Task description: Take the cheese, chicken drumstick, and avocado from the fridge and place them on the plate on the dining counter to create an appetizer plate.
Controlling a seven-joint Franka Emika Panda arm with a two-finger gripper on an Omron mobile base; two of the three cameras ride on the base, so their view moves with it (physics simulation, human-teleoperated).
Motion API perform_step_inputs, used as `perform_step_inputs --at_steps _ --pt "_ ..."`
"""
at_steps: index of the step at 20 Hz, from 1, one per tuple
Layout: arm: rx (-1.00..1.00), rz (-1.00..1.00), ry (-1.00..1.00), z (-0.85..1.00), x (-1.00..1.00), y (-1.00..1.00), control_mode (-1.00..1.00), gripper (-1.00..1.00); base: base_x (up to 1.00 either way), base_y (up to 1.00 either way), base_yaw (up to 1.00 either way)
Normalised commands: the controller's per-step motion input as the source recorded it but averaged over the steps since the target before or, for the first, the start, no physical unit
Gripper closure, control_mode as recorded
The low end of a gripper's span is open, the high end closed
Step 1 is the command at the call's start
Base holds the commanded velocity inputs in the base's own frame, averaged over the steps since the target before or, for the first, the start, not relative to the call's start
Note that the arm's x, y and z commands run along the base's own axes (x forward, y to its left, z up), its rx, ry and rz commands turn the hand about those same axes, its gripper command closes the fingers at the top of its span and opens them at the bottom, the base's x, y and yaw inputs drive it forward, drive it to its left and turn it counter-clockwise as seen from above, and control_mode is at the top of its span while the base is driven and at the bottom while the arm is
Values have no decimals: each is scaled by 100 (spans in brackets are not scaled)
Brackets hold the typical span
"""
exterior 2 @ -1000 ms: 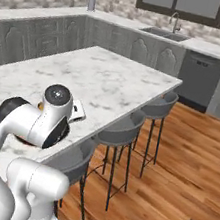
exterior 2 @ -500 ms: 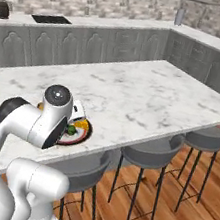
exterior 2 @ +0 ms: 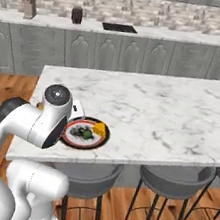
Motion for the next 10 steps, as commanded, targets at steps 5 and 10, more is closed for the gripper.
perform_step_inputs --at_steps 5,10 --pt "0 0 0 0 0 0 100 100 28 -96 50" --pt "0 0 0 0 0 0 100 100 14 -100 47"
